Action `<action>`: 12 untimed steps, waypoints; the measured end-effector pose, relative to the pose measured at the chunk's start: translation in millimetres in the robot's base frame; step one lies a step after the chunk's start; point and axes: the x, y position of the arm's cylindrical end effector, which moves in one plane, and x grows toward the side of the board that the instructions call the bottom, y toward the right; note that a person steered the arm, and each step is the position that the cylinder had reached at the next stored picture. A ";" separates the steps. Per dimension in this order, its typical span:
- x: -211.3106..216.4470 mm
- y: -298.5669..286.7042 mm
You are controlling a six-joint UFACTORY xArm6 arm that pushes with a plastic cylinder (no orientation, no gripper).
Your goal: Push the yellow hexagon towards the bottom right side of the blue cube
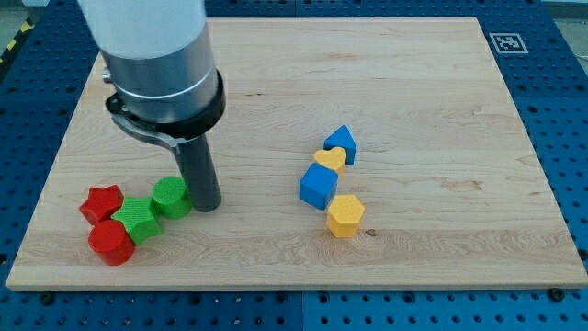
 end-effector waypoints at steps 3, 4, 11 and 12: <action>0.0 30.3; 0.0 78.3; 84.5 168.7; 84.3 177.7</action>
